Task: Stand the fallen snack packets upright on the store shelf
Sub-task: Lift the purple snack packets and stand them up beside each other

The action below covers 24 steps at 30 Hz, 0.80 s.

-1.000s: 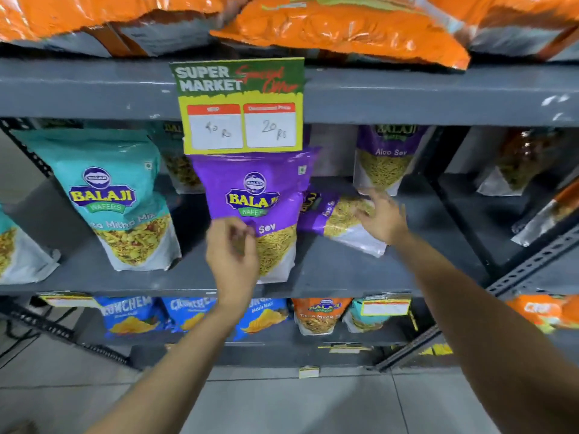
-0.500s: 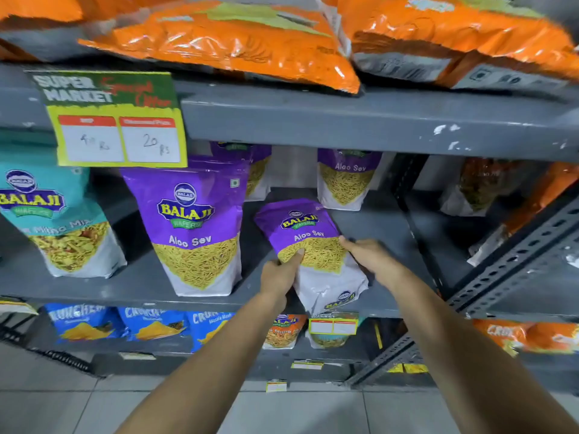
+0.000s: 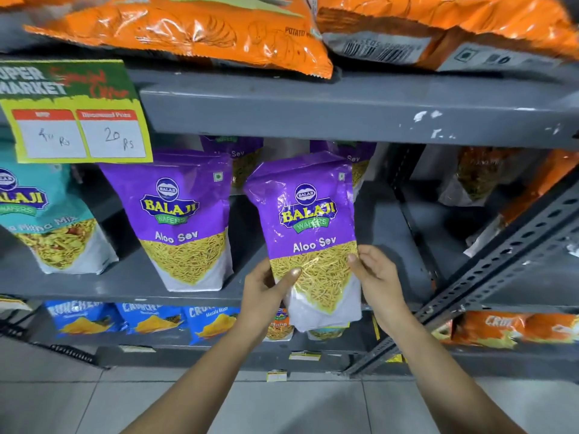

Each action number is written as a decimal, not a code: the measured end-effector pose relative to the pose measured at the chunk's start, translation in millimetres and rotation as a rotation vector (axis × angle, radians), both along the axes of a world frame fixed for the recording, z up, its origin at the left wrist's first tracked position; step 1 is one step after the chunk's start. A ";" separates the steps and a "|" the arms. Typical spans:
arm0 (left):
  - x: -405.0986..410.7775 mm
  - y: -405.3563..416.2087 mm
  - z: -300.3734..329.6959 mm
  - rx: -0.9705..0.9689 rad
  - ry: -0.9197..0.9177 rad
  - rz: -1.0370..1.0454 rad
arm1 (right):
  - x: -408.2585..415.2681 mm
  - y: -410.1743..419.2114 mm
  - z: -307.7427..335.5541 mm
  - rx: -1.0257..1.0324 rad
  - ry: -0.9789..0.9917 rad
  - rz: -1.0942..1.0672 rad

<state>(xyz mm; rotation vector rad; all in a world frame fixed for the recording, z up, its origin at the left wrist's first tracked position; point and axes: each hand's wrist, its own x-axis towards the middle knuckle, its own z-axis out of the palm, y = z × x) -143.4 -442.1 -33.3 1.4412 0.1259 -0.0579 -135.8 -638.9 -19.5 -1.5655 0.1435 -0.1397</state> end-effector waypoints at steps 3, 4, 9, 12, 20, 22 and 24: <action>1.0 -0.3 7.2 -0.004 -0.054 0.001 | 0.7 0.0 6.0 -0.012 -0.058 -0.013; 4.0 -0.6 11.4 -0.007 -0.079 0.000 | 2.6 -2.2 8.8 -0.018 -0.084 -0.018; 38.0 -8.5 32.5 0.052 -0.184 -0.062 | 16.5 -15.2 23.5 -0.042 -0.137 -0.028; 52.1 -15.1 52.6 0.010 -0.214 -0.063 | 26.4 -23.9 30.5 0.009 -0.140 -0.060; 91.6 -23.1 119.7 -0.190 -0.363 0.029 | 79.6 -33.9 103.5 0.196 -0.293 -0.225; 92.0 -23.5 112.1 -0.184 -0.337 0.020 | 78.7 -37.3 99.3 0.178 -0.285 -0.224; 89.9 -22.3 93.4 -0.133 -0.253 -0.007 | 72.5 -41.4 81.0 0.160 -0.220 -0.182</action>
